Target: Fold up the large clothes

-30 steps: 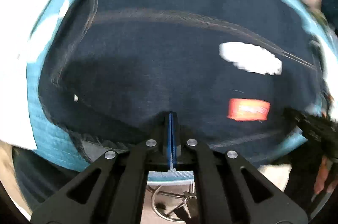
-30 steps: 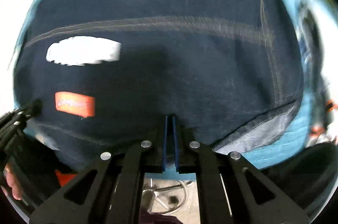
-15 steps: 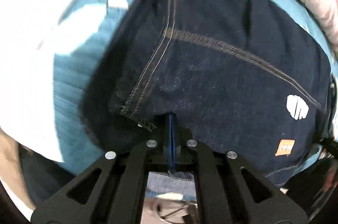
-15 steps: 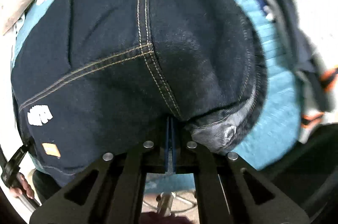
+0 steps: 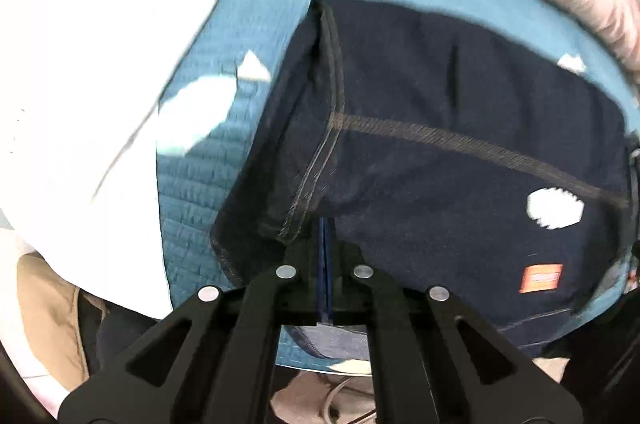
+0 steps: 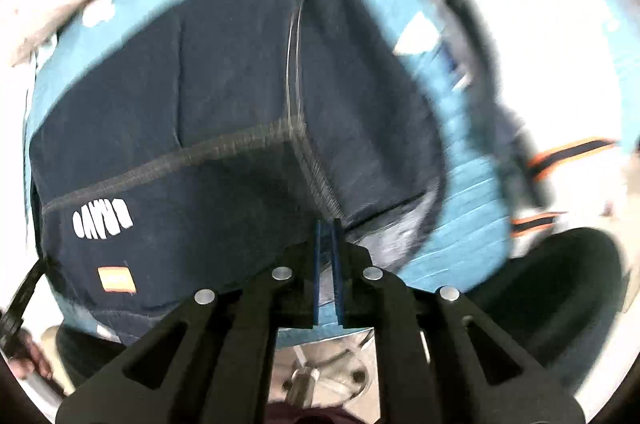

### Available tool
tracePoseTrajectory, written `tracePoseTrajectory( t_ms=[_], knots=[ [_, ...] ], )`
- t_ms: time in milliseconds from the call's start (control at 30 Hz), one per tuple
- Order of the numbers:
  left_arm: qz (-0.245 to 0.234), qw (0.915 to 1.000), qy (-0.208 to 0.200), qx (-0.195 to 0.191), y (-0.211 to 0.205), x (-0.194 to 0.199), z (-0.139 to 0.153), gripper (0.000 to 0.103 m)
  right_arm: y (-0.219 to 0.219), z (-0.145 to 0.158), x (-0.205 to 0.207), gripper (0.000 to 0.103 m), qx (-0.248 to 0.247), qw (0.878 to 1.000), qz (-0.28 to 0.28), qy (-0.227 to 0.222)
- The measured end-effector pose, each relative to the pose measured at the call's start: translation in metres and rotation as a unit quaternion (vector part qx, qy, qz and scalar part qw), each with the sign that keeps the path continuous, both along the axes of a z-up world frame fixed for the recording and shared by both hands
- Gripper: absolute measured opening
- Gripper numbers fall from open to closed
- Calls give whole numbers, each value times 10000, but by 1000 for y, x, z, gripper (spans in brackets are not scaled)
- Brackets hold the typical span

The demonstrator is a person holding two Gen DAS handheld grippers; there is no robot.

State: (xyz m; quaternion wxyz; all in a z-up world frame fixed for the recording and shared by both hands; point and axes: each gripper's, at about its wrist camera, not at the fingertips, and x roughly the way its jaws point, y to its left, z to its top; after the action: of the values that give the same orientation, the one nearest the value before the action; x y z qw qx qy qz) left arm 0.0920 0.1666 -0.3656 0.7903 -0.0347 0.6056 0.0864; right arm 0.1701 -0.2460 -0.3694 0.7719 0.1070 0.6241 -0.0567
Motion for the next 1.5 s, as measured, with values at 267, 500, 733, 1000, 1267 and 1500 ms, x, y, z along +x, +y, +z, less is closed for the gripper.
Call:
tracePoseTrajectory(
  t_ms=[267, 500, 733, 1000, 1267, 1500],
  knots=[
    [-475, 9964, -454, -537, -64, 75, 17, 3, 75, 43, 18, 7, 252, 9858, 821, -1440],
    [-813, 9925, -715, -561, -104, 128, -32, 3, 124, -29, 63, 5, 710, 9804, 1553, -987],
    [-341, 9979, -544, -11, -41, 126, -50, 2, 50, -51, 79, 0, 24, 9909, 1238, -536],
    [39, 9993, -359, -113, -19, 137, -59, 2, -2, -73, 100, 0, 158, 9961, 842, -206],
    [-650, 9937, -866, 281, -65, 153, -8, 3, 28, 1, 101, 6, 189, 9894, 779, -1210],
    [-965, 9902, -956, -339, -120, 197, -11, 3, 119, -11, 152, 6, 695, 9769, 1579, -1264]
  ],
)
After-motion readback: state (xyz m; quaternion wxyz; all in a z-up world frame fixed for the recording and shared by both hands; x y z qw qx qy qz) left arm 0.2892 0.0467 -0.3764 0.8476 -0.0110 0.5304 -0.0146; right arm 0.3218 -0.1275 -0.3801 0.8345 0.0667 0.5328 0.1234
